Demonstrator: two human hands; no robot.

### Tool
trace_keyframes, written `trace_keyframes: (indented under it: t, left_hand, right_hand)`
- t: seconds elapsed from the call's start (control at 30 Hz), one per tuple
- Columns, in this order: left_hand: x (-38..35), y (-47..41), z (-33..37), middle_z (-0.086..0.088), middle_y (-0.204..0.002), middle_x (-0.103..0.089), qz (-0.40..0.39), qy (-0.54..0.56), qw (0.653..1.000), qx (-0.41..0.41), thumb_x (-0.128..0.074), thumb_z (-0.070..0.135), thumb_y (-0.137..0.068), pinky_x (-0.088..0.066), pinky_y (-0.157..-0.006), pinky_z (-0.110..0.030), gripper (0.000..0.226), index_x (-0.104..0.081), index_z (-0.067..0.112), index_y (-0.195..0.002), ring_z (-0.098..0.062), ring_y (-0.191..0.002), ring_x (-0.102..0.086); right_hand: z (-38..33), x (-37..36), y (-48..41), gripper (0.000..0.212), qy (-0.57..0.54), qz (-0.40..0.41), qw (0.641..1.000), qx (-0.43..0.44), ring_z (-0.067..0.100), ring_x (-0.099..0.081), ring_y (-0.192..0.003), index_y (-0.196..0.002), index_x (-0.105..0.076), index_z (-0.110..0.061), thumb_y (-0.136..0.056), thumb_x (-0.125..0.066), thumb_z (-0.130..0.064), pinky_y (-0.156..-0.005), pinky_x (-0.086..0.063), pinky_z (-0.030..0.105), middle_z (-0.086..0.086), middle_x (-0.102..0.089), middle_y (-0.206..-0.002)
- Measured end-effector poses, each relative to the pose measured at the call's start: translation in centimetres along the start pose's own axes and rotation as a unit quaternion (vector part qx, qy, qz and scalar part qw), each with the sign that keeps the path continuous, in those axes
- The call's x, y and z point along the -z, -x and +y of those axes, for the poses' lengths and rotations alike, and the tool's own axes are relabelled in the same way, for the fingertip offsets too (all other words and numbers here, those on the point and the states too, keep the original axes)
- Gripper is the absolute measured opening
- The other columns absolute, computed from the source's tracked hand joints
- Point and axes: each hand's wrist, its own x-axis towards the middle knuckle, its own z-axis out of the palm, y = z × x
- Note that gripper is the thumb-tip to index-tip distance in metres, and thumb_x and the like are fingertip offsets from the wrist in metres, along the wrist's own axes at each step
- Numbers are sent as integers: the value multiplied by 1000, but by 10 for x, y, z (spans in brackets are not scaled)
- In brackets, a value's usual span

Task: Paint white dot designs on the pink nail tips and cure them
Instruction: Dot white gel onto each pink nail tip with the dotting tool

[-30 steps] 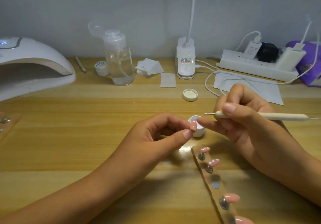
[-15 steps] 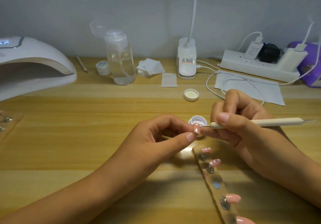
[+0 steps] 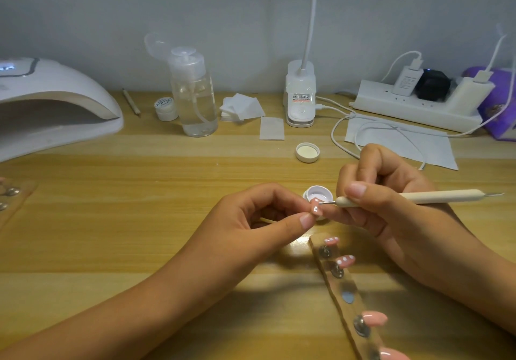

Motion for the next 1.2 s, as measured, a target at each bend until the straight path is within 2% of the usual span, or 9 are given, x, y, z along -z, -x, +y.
trace_keyframes:
  t: [0.17, 0.27, 0.43, 0.63, 0.8, 1.03, 1.2]
  left_hand:
    - [0, 0, 0, 0, -88, -72, 0, 2, 1000, -1, -71, 35, -74, -47, -73, -14, 14, -73, 27, -85, -5, -81, -61]
    - [0, 0, 0, -5, -92, -72, -2, -1, 1000, 0, -71, 35, -74, -47, -75, -17, 15, -73, 26, -86, -7, -83, -61]
    - [0, 0, 1, -5, -90, -72, 0, 0, 1000, 0, -71, 35, -74, -47, -75, -18, 15, -73, 26, -85, -8, -82, -61]
    - [0, 0, 0, 4, -85, -71, 0, 0, 1000, -1, -71, 34, -74, -47, -72, -14, 13, -73, 27, -84, -5, -79, -60]
    - [-1, 0, 1, 5, -84, -70, 2, -1, 1000, -1, -72, 33, -74, -47, -71, -14, 12, -73, 27, -84, -4, -78, -59]
    - [-1, 0, 3, 4, -83, -70, 5, -2, 1000, 2, -73, 25, -77, -46, -70, -14, 7, -73, 26, -83, -4, -77, -59]
    - [-2, 0, 3, 2, -86, -71, 4, 0, 1000, 3, -71, 23, -77, -47, -72, -15, 7, -73, 26, -83, -5, -79, -60]
  right_hand:
    - [0, 0, 0, 21, -7, -1, 1000, -2, 6, -60, -64, -72, -55, -19, -79, -75, -22, -78, -57, 30, -4, -58, -69]
    - [0, 0, 0, 19, -9, 4, 1000, -3, 7, -59, -62, -71, -55, -20, -79, -71, -17, -77, -56, 30, -4, -58, -67]
    - [-1, -1, 0, 19, 13, 4, 1000, -7, 7, -58, -62, -71, -55, -21, -77, -73, -20, -77, -56, 30, -4, -59, -68]
    - [-2, -1, 1, 19, 6, -3, 1000, -10, 6, -63, -66, -71, -57, -22, -77, -75, -22, -77, -56, 29, -5, -61, -69]
    - [-2, -1, 0, 16, 5, 3, 1000, -15, 7, -61, -64, -69, -57, -22, -77, -69, -17, -75, -57, 28, -4, -59, -66]
    - [-3, -2, 0, 21, 0, 1, 1000, -21, 6, -58, -61, -70, -56, -21, -75, -77, -23, -75, -56, 28, -3, -57, -67]
    - [-2, -2, 0, 15, 2, 10, 1000, -21, 8, -57, -61, -68, -56, -21, -77, -67, -17, -74, -56, 27, -3, -57, -66]
